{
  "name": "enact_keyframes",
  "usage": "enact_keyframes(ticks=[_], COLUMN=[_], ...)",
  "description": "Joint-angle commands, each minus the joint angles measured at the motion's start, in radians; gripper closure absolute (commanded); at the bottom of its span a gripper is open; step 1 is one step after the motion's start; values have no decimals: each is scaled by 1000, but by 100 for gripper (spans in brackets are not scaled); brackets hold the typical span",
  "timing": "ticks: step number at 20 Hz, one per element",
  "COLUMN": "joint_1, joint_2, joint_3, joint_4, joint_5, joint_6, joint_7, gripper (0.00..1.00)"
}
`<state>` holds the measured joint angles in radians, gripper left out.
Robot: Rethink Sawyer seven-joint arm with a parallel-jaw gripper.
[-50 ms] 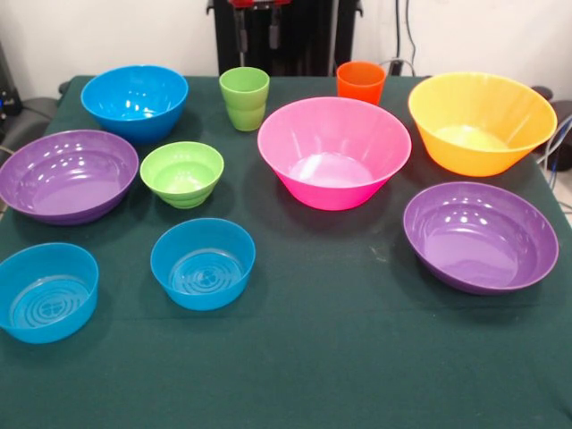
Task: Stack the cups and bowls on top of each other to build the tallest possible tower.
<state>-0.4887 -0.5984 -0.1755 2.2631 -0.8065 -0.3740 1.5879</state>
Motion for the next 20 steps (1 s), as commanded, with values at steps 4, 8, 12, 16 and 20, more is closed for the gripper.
enact_keyframes(ticks=[4, 8, 12, 16, 20], joint_1=[45, 37, 45, 56, 70], joint_2=[67, 70, 84, 91, 95], joint_3=[90, 105, 103, 101, 99], joint_4=[-149, -156, -166, -174, -179], joint_5=[8, -1, 7, 18, 31], joint_6=[-40, -27, -42, -48, -48], joint_7=[113, 118, 122, 124, 129], gripper=[0, 0, 0, 0, 0])
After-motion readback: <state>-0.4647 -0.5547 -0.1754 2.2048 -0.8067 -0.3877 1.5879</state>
